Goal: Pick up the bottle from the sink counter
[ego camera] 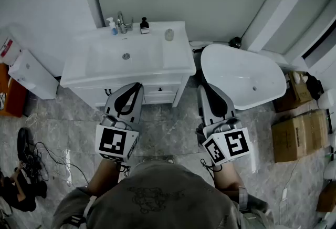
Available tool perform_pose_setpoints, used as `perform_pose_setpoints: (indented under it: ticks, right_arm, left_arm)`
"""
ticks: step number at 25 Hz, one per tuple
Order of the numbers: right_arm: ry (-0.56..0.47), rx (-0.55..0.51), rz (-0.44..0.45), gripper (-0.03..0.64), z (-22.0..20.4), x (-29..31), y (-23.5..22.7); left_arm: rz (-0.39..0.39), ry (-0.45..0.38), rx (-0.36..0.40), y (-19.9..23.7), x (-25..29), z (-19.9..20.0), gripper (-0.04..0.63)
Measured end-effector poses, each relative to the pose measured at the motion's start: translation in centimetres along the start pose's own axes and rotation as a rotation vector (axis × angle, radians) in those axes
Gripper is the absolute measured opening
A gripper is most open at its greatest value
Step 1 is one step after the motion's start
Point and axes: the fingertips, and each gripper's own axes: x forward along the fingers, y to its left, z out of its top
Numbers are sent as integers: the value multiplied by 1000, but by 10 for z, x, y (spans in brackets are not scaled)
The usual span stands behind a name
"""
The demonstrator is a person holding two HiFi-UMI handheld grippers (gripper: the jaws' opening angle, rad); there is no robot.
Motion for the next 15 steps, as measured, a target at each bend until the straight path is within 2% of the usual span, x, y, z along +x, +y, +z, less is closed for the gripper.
perform_pose_setpoints:
  ticks: [6, 15]
  right_arm:
    - [-15, 60, 20, 35, 5, -10, -10]
    - [-3, 64, 35, 37, -1, -28, -30]
  left_arm:
    - [6, -5, 21, -9, 7, 7, 26]
    - [-19, 13, 37, -43, 21, 9, 26]
